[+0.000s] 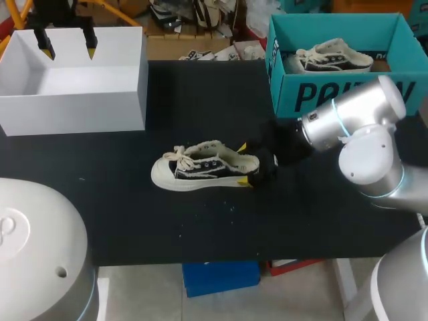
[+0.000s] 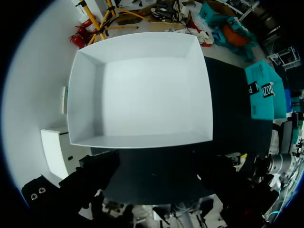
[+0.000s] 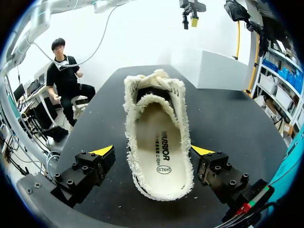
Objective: Take the shoe out of the shoebox, open the shoe tongue, remove and reinsert the insole, then place the shoe into the shoebox
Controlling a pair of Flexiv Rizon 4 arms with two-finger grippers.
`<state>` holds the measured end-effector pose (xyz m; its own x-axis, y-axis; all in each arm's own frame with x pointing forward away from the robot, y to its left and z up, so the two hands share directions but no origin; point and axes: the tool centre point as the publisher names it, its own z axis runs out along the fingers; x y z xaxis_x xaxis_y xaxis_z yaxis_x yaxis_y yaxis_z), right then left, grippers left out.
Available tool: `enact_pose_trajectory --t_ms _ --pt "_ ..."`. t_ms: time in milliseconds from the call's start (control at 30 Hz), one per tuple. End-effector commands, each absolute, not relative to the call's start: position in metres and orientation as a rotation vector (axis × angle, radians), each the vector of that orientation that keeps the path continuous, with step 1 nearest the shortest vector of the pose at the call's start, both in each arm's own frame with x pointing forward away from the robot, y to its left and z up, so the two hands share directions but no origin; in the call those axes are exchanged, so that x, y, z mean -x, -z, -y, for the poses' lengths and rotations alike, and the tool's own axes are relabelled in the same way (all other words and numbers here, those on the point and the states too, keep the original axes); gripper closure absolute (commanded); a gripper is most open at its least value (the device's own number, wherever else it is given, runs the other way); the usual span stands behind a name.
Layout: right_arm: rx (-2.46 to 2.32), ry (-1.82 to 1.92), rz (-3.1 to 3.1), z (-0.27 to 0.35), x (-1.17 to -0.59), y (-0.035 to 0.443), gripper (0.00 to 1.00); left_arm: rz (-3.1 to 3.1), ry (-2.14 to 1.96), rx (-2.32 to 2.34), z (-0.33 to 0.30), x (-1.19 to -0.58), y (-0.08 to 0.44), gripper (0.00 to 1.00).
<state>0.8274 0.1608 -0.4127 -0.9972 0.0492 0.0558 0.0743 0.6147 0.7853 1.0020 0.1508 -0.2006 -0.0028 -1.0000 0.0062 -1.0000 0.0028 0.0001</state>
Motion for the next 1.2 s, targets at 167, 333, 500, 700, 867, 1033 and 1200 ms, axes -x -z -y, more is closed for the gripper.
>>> enact_pose_trajectory --t_ms 167,333,500,700,867,1033,1200 --pt "0.111 1.378 2.789 -0.164 -0.830 0.425 0.00 2.220 -0.001 -2.218 -0.150 -1.002 0.200 0.00" --pt "0.102 1.366 2.805 -0.163 -0.830 0.414 0.00 2.220 -0.001 -2.218 -0.150 -1.002 0.200 0.00" --pt "0.094 1.345 2.831 -0.161 -0.828 0.403 0.00 2.220 -0.001 -2.218 -0.150 -1.002 0.200 0.00" --pt "0.087 1.323 2.857 -0.159 -0.828 0.393 0.00 2.220 -0.001 -2.218 -0.150 -1.002 0.200 0.00" --pt "0.093 1.314 2.875 -0.154 -0.828 0.388 0.00 2.220 -0.001 -2.218 -0.150 -1.002 0.200 0.00" --pt "0.099 1.308 2.884 -0.150 -0.831 0.391 0.00 2.220 -0.001 -2.218 -0.150 -1.002 0.200 0.00" --pt "0.113 1.324 2.882 -0.149 -0.836 0.397 0.00 2.220 -0.001 -2.218 -0.150 -1.002 0.200 0.00"
